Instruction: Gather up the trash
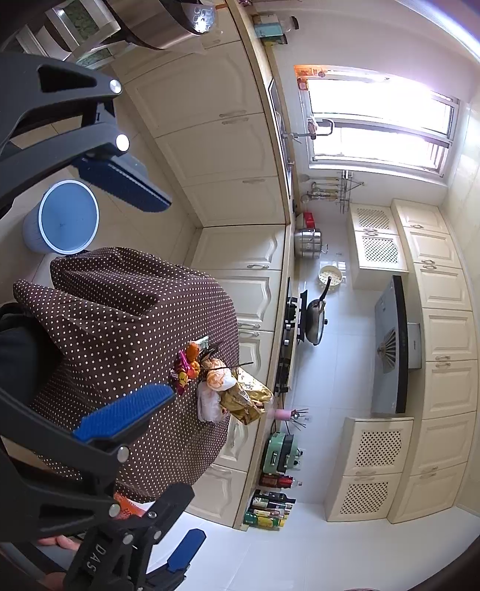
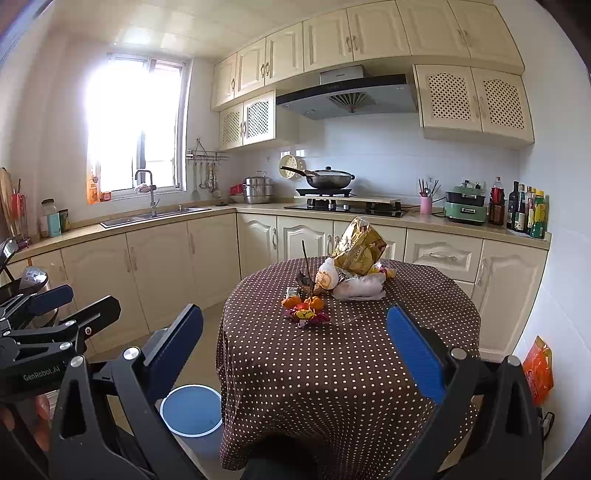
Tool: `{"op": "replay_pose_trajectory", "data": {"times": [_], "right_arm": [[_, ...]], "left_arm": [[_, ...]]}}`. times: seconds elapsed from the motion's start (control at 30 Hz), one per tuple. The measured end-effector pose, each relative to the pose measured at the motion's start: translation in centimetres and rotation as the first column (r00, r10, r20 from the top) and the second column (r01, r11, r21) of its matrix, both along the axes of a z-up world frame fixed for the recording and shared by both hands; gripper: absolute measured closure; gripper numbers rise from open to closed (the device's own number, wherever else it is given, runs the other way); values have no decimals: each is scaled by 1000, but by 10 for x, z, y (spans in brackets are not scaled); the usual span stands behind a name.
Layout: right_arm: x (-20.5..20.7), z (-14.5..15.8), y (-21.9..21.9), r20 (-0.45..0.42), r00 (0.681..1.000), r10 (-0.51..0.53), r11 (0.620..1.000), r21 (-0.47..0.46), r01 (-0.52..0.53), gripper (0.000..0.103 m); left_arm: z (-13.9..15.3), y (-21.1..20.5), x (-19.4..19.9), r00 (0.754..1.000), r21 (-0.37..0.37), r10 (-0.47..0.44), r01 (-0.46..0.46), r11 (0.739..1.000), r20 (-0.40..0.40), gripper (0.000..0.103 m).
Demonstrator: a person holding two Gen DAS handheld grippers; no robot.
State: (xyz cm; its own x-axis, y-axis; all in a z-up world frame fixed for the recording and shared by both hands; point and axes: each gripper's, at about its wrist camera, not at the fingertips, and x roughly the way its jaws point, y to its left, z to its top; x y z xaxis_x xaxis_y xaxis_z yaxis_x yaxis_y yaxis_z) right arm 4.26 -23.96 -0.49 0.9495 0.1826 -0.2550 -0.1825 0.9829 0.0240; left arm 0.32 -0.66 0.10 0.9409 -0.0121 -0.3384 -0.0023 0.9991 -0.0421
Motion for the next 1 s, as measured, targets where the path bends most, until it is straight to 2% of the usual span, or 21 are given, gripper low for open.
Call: {"op": "replay_pose_trajectory", "data": {"times": [0.73,1.0], "right_arm": [[-1,-2,-5,3,1000,-2,1000,23,2,7],[10,-6,-6,-15,1000,0,1000,30,1,7]], "left_arm": [[-2,-6,0,1000,-5,-4,4,1000,-10,10],[-4,-11,8,1000,7,-16,16,1000,-24,10]]}}
